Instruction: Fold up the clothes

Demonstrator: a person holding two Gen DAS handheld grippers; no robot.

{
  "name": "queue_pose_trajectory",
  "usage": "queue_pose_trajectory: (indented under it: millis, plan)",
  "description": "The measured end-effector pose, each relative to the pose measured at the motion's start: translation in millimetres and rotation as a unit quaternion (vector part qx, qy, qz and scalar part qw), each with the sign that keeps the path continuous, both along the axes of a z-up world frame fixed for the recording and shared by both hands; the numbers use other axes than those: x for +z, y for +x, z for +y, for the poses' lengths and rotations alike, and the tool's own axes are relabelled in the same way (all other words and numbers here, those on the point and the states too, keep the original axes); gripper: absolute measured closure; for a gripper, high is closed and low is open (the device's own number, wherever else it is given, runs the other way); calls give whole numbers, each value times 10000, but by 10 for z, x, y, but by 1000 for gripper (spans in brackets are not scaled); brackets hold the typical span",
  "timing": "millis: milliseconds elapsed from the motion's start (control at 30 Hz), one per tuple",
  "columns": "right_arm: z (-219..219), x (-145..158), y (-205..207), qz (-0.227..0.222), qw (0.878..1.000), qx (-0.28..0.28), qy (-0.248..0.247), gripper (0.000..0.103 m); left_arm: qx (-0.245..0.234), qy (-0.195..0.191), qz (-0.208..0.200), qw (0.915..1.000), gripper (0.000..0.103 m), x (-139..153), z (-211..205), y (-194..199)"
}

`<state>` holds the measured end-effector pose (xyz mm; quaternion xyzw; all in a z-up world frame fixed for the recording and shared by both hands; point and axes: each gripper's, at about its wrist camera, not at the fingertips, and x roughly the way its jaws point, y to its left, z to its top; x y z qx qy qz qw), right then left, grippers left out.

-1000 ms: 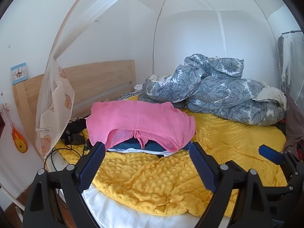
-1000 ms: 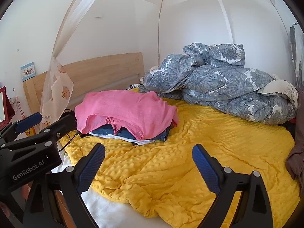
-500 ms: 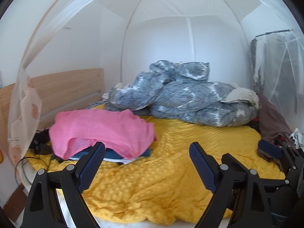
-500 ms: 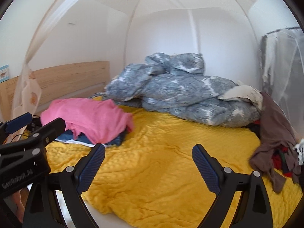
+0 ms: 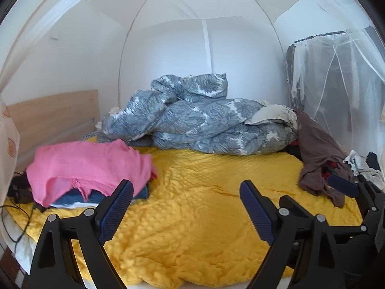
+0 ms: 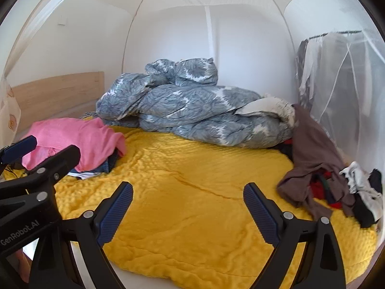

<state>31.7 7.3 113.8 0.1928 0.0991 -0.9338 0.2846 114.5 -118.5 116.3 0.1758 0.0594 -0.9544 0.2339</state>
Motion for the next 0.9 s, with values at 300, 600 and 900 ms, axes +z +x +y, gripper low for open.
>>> queue_pose_trajectory:
  millis: [300,600,900]
  plan:
    - [273,-113,-67,-16,9997,-248,88,8,-74,-191,-270,9994,11,-66,219,-214]
    - [239,-165,-156,-174,9996,-205,91,8,180,-200,-362,9990,11,-92,153,-183]
    - [156,-199,-165,-296,9994,-159,67,8,369,-306,-463,9978,10,-104,70,-130]
